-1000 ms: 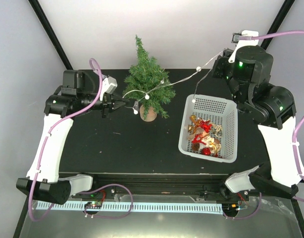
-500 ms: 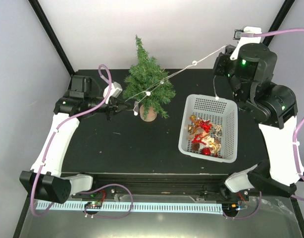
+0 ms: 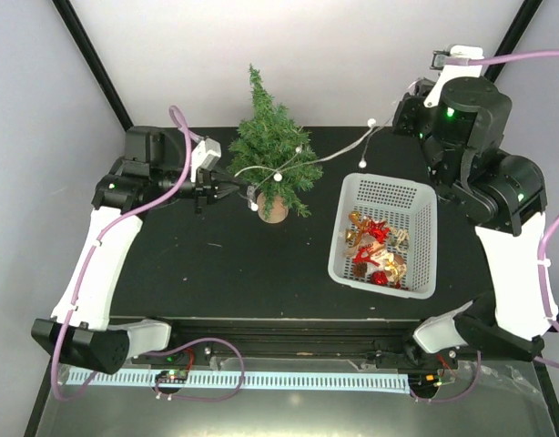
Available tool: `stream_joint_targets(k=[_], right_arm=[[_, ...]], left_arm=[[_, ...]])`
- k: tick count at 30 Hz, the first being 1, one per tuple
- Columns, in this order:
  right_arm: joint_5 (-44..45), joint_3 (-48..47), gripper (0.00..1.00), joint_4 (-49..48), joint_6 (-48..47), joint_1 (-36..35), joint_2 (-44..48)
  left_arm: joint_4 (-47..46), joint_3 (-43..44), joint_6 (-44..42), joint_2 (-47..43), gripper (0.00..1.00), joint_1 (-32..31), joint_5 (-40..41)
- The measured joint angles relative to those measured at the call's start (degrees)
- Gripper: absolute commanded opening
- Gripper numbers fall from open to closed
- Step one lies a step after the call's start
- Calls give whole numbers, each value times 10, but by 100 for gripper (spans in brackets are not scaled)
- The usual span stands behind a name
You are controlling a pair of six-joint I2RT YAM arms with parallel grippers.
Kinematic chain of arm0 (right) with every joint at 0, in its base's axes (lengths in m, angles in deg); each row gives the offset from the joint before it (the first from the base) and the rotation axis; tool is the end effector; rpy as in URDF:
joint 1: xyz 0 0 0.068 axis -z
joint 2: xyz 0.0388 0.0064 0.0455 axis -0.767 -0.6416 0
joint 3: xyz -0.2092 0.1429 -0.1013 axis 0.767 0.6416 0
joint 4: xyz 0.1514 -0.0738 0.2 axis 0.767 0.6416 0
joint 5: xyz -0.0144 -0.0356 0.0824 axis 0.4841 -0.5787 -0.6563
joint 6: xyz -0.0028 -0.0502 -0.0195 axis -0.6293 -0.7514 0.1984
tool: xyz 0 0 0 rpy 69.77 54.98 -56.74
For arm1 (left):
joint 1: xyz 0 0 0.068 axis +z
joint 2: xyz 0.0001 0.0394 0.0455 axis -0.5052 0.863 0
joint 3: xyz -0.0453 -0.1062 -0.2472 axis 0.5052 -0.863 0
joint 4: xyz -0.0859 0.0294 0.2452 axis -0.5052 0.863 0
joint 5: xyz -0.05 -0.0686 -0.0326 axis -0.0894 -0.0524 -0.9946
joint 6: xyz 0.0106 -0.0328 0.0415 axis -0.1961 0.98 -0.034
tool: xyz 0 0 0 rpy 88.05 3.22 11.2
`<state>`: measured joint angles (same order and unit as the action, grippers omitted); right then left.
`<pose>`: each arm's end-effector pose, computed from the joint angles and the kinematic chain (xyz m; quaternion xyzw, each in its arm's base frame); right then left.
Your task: Decorate the small christmas tree
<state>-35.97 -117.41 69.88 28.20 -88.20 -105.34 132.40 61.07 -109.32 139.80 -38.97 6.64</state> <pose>0.1679 0.1034 0.5875 0.0588 0.7459 0.0405 0.6622 0.2241 -0.0664 0.4143 0.4271 0.6698 -0.4299 0.4292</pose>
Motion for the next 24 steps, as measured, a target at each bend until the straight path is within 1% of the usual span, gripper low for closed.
stream_joint_targets(k=[6, 9, 14, 18, 24], right_arm=[[7, 24, 1, -2, 0, 0, 25], [12, 34, 1, -3, 0, 0, 37], [15, 48, 1, -4, 0, 0, 50], [16, 53, 1, -4, 0, 0, 53], [16, 53, 1, -4, 0, 0, 48]], left_arm=[[2, 21, 19, -14, 2, -78, -28], [3, 15, 22, -25, 1, -100, -30], [17, -23, 1, -32, 1, -111, -13], [33, -58, -24, -20, 2, -111, 18], [41, -68, -49, 18, 2, -109, 61]])
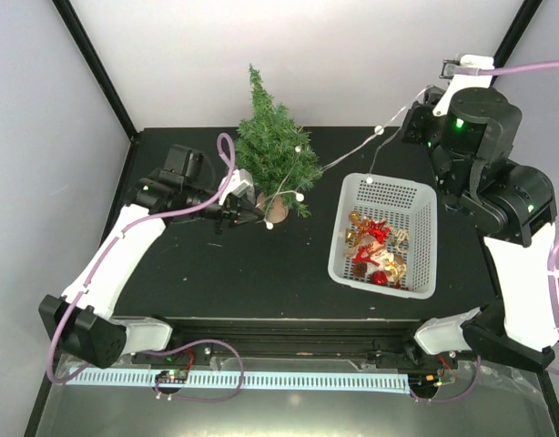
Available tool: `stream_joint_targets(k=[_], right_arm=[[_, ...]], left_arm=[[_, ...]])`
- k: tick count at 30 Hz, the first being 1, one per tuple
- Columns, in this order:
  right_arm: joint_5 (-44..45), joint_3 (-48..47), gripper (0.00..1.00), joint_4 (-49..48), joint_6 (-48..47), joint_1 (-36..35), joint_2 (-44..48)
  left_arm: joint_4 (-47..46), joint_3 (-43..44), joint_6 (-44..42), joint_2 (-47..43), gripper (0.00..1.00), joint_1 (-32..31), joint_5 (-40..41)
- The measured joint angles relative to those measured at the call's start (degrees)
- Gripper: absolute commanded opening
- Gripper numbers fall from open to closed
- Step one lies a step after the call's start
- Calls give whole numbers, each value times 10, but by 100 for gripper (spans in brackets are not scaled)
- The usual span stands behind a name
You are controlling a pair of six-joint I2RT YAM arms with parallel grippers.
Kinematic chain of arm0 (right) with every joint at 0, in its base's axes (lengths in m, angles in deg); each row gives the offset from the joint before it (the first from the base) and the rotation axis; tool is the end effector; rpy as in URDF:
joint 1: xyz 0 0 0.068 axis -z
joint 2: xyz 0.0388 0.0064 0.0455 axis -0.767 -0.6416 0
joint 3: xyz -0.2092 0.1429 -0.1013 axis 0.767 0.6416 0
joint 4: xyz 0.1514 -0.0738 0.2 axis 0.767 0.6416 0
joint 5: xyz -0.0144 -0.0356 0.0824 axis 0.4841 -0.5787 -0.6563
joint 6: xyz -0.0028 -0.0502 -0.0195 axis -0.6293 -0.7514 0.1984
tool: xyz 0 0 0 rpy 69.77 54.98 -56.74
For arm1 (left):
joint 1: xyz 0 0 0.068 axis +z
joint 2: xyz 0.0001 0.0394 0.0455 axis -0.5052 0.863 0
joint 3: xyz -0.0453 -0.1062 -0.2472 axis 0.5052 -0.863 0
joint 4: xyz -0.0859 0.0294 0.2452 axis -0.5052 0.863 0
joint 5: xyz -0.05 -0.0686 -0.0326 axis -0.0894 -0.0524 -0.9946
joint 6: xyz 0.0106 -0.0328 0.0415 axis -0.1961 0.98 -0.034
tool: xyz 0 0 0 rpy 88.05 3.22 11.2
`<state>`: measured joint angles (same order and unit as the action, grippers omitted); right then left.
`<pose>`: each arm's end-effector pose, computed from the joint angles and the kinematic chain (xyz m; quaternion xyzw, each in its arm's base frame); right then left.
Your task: Decorate the small christmas tree
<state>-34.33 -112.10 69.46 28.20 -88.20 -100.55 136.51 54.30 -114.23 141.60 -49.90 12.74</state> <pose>0.1524 0.0902 0.5827 0.0678 0.7446 0.0295 0.6634 0.2172 -0.1092 0.3647 0.4756 0.6894 -0.4368 0.3283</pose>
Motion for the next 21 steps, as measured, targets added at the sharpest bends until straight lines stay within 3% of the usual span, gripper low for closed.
stream_joint_targets(k=[13, 21], right_arm=[[-5, -71, 1, -15, -23, -1, -78], [-18, -123, 1, -99, -42, 0, -143]], left_arm=[[-63, 42, 0, 44, 2, 142, 43], [-164, 46, 79, 64, 2, 178, 43]])
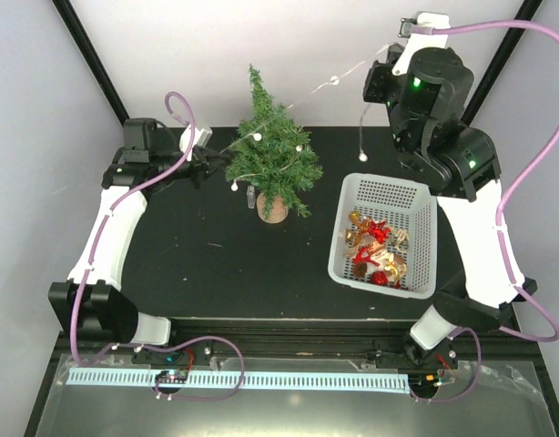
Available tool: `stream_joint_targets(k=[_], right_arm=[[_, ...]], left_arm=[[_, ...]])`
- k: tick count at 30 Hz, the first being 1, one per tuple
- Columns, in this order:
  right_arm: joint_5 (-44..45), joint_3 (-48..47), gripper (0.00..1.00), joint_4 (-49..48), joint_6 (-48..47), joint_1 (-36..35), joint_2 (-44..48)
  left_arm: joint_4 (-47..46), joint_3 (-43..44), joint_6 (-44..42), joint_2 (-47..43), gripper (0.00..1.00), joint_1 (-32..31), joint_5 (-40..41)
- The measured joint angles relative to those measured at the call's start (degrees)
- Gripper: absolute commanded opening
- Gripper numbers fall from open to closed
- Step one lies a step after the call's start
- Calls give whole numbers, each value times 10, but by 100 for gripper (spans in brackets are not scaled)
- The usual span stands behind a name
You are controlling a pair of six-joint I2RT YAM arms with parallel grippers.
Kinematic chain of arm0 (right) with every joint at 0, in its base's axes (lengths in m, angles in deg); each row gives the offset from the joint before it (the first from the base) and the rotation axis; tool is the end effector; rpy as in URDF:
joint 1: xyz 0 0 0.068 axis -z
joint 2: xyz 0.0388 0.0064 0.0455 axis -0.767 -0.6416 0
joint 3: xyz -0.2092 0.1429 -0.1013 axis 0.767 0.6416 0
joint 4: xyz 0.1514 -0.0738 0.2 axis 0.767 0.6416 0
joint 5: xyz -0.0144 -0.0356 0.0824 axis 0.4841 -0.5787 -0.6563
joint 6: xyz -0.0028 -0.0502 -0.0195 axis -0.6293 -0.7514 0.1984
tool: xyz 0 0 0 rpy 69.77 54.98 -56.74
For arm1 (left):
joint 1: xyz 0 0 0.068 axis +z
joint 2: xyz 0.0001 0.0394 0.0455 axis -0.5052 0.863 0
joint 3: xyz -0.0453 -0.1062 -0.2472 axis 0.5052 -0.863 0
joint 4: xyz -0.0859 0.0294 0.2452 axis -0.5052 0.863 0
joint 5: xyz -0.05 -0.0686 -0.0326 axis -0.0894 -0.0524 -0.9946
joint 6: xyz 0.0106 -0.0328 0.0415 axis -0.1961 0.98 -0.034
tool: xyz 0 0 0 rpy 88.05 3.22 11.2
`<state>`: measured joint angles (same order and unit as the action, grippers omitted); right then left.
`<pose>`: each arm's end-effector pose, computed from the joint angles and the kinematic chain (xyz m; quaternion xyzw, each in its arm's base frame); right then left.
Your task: Decorate the small christmas tree
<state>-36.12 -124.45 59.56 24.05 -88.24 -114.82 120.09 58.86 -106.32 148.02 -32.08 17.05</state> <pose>0.2106 0.1372 0.5985 0.0577 0.7093 0.0511 0.7007 0.2887 -0.0375 0.3804 0.3456 0.7421 -0.3369 0.4652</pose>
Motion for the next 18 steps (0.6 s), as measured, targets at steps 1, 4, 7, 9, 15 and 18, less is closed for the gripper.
stream_joint_targets(k=[1, 4, 7, 9, 15, 18], right_arm=[[-3, -1, 1, -10, -1, 0, -4], [-16, -1, 1, -45, -1, 0, -16], [-31, 3, 1, -83, -1, 0, -23], [-42, 7, 1, -107, -1, 0, -26], [-69, -6, 1, -169, -1, 0, -47], [-82, -11, 1, -202, -1, 0, -63]], left_arm=[[-12, 0, 11, 5, 2, 3, -1], [-57, 0, 57, 20, 2, 15, -6], [-108, -1, 104, 34, 2, 30, -21], [-139, -2, 134, 42, 1, 37, -35], [-220, -2, 217, 71, 2, 47, -82], [-255, -2, 263, 85, 3, 54, -97]])
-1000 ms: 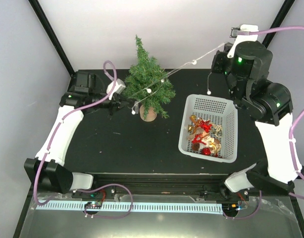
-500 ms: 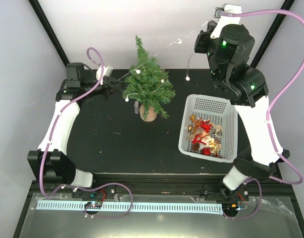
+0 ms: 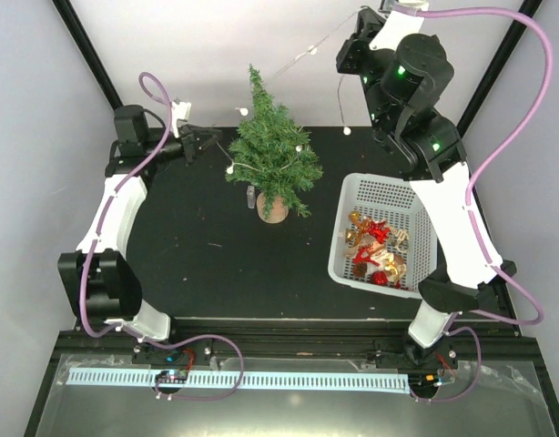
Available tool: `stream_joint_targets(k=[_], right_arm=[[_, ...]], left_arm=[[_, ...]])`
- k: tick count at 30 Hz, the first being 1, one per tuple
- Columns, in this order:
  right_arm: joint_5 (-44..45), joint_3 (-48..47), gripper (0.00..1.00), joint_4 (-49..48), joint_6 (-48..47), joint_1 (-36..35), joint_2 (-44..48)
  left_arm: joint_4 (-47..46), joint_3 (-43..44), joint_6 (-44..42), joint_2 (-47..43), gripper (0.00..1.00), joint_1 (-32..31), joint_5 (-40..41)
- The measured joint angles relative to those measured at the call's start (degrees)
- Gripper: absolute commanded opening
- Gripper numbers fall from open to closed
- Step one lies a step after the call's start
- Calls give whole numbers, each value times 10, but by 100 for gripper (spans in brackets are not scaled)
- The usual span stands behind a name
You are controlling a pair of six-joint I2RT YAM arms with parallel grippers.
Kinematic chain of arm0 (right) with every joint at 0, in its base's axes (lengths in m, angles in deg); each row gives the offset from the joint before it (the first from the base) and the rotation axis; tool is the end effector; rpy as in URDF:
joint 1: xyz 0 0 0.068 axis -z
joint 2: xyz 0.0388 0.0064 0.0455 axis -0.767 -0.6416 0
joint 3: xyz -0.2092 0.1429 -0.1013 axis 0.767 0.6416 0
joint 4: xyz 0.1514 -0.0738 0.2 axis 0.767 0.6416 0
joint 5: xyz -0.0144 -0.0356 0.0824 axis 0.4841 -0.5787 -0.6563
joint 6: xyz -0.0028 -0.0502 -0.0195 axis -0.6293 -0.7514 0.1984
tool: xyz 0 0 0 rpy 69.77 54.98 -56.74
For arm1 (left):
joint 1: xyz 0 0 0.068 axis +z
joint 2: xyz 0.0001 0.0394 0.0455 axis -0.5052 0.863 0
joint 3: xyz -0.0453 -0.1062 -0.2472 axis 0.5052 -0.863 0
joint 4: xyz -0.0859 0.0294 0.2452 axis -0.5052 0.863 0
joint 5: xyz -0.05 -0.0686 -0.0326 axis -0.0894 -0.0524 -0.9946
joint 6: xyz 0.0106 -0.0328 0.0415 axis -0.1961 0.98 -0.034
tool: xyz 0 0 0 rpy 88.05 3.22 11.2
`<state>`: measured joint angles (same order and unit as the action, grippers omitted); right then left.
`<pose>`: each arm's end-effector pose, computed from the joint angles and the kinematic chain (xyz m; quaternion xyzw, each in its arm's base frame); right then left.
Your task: Decorate the small christmas tree
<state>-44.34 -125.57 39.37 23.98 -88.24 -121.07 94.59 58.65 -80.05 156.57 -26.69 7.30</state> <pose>0.2457 0.1701 0.6116 0.0527 0.6262 0.1588 0.7615 0.3444 -0.0100 0.3736 0.2391 0.7164 -0.4441 0.4821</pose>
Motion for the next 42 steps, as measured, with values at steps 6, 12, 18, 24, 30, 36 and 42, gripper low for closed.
stream_joint_targets(k=[6, 12, 18, 24, 30, 36, 42], right_arm=[[-29, 0, 1, -59, 8, 0, -23], [-44, -9, 1, -104, 9, 0, -49], [-53, -11, 1, -151, 9, 0, -66], [-55, -33, 1, -177, 8, 1, -90], [-56, -34, 1, -204, 6, 7, -105], [-66, -35, 1, -249, 2, 9, -122], [-86, -35, 1, -283, 17, 16, -138]], left_arm=[[-78, 0, 89, 24, 3, 21, -29], [-158, 0, 178, 49, 4, 37, -52], [-233, -3, 256, 70, 5, 39, -66], [-330, -13, 348, 94, 5, 42, -82], [-406, -17, 421, 118, 5, 47, -88], [-472, -20, 483, 135, 5, 51, -92], [-535, -20, 536, 158, 5, 53, -98]])
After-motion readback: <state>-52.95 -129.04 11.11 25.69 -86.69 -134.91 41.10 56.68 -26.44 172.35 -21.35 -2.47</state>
